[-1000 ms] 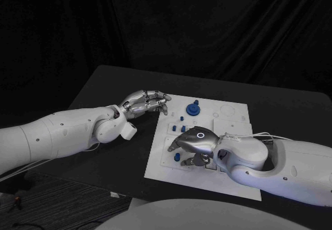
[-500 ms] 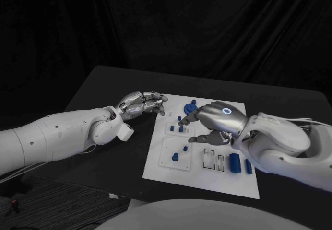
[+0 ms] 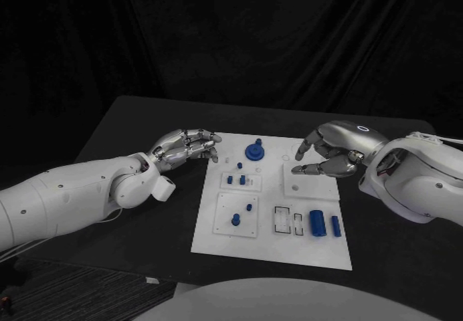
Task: Assemble the parts on the task board
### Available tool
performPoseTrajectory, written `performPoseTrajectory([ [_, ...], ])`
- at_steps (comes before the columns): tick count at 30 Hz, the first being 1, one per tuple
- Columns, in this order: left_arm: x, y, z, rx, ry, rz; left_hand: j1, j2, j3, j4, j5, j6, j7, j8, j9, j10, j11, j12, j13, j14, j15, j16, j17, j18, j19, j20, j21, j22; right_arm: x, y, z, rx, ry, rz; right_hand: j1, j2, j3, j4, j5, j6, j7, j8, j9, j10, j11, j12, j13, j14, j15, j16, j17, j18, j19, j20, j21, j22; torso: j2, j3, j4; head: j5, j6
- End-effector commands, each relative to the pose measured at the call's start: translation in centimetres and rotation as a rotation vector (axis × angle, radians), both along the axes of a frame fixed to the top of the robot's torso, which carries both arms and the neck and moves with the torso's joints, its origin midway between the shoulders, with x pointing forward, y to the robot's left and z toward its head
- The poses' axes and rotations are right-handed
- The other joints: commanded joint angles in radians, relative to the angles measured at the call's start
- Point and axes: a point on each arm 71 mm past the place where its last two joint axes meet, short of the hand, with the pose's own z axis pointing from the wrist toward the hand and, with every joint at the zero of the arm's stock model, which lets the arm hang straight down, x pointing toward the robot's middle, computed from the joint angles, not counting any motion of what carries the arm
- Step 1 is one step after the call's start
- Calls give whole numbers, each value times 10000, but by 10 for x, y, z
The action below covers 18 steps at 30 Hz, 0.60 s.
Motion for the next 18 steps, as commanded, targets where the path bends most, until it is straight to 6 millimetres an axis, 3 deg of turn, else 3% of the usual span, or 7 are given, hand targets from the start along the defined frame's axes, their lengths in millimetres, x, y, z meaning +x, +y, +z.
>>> performPoseTrajectory([
  [1, -1, 0, 2, -235, -164, 73, -100, 16, 68, -9, 40, 52, 16, -50, -11, 72, 27, -44, -17, 24, 43, -59, -17, 37, -74, -14, -16, 205, -1, -25, -24, -1486, 2061, -2056, -1114, 304, -75, -40, 318, 24, -199, 676, 789, 1067, -159, 52, 2641, 803, -166, 232, 1190, -182, 567, -166, 483, 2177, -15, 9, 14, -226, -2],
  [6, -1, 3, 2, -245, -235, 173, -108, 13, 117, -19, 43, 54, 16, -51, -15, 80, 35, -52, -27, 12, 43, -72, -20, 35, -80, -17, -12, 213, -2, -41, -38, -2550, 2974, -2789, -2439, 597, -18, -34, 419, -380, -404, 2116, 2840, 1067, -347, 52, 2641, 854, -515, 406, 1490, -263, 659, -411, 928, 2273, -9, -5, -65, -330, -2],
  [11, -1, 4, 3, -319, -404, 288, -175, -73, 184, -23, -18, 36, 4, -73, -33, 105, 48, -63, -48, 10, 63, -80, -21, 21, -83, -11, -1, 225, -6, -47, -49, -3033, 3461, -3030, -2299, 233, 259, -11, 78, -752, -514, 2824, 4220, 1067, -410, 52, 2641, 882, -570, 489, 1646, -282, 676, -530, 1076, 2301, -7, -6, -17, -401, -2],
  [12, -1, 4, 4, -372, -508, 345, -502, -208, 151, 256, -468, -7, -55, -149, -79, 124, 72, -20, -46, -19, 105, -59, 8, 3, -95, 25, -49, 179, -6, -48, -50, -3083, 3519, -3055, -2275, 224, 297, -10, 8, -796, -517, 2870, 4363, 1067, -414, 52, 2641, 881, -573, 491, 1643, -284, 676, -535, 1089, 2303, -10, -7, -10, -400, -2],
  [15, -2, 5, 7, -539, -831, 521, -975, -368, -174, 915, -905, -5, -150, -252, -131, 81, 81, 103, 8, -111, 111, -16, 63, 24, -98, 59, -181, 75, -7, -49, -53, -3145, 3604, -3109, -2339, 289, 331, 19, -31, -833, -519, 2906, 4499, 1067, -416, 52, 2641, 880, -575, 492, 1640, -282, 671, -537, 1089, 2301, -11, -12, -23, -409, -2],
  [16, -3, 5, 8, -599, -941, 579, -2183, -459, -1090, 2076, -2584, -86, -252, -514, -219, 37, 293, 239, 71, -384, 99, -127, 63, 36, -226, 61, -401, -63, -7, -49, -53, -3142, 3610, -3128, -2373, 312, 339, 18, -31, -839, -523, 2922, 4553, 1067, -418, 52, 2641, 878, -576, 488, 1627, -284, 673, -537, 1097, 2303, -11, -15, -32, -410, -2],
  [18, -4, 7, 10, -681, -1107, 676, -2914, -166, -1825, 2116, -3441, -101, -336, -949, -272, -199, 399, 139, -183, -1137, 73, -1075, -230, -71, -801, -21, -944, -380, -8, -50, -54, -3137, 3623, -3159, -2376, 317, 344, 12, -29, -833, -527, 2932, 4578, 1067, -422, 52, 2641, 880, -577, 494, 1642, -285, 674, -538, 1102, 2304, -10, -16, -32, -423, -2],
])
